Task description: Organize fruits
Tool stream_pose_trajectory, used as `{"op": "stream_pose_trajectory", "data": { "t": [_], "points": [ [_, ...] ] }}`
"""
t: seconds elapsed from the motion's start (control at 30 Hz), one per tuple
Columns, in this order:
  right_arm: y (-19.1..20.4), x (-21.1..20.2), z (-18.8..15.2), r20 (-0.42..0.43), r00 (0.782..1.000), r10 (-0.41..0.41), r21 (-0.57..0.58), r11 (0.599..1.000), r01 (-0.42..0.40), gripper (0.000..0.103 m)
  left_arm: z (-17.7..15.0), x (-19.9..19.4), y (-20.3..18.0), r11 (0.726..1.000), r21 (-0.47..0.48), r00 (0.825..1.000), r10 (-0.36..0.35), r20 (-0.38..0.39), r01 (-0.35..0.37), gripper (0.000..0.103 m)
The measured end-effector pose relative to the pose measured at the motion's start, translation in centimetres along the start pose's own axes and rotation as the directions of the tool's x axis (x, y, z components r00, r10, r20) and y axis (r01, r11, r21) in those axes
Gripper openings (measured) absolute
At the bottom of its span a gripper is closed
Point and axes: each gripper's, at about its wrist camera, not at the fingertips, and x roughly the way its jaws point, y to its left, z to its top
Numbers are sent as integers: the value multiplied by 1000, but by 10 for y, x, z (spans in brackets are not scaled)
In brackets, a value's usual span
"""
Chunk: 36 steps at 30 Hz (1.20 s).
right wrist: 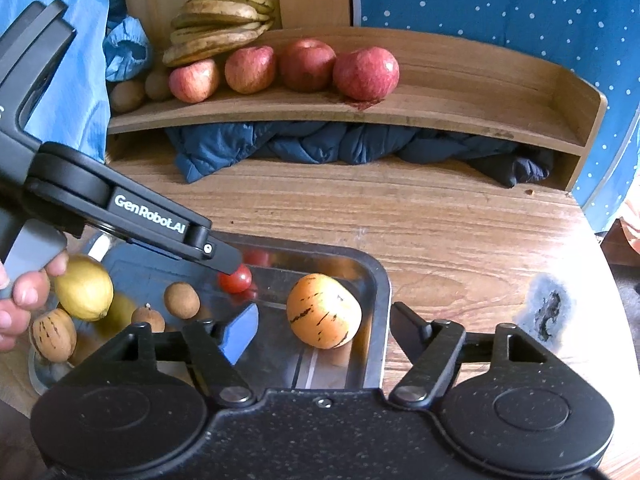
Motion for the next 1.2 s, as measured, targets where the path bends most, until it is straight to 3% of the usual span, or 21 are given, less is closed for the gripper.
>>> {"op": "stream_pose_trajectory", "data": {
  "t": [0.23, 0.63, 1.2],
  "points": [
    [0, -8, 0, 32, 999, -14, 8, 1000, 13, 86, -2, -13, 2, 999, -14, 999, 32, 36, -31, 82],
    [-8, -19, -1, 53, 997, -55, 35, 998, 53, 97, -14, -28, 11, 992, -74, 992, 106, 68, -101, 94],
    [0, -41, -5, 115, 992, -50, 21, 999, 48, 102, -39, -58, 23, 976, -148, 979, 174, 106, -158, 100]
  ]
}}
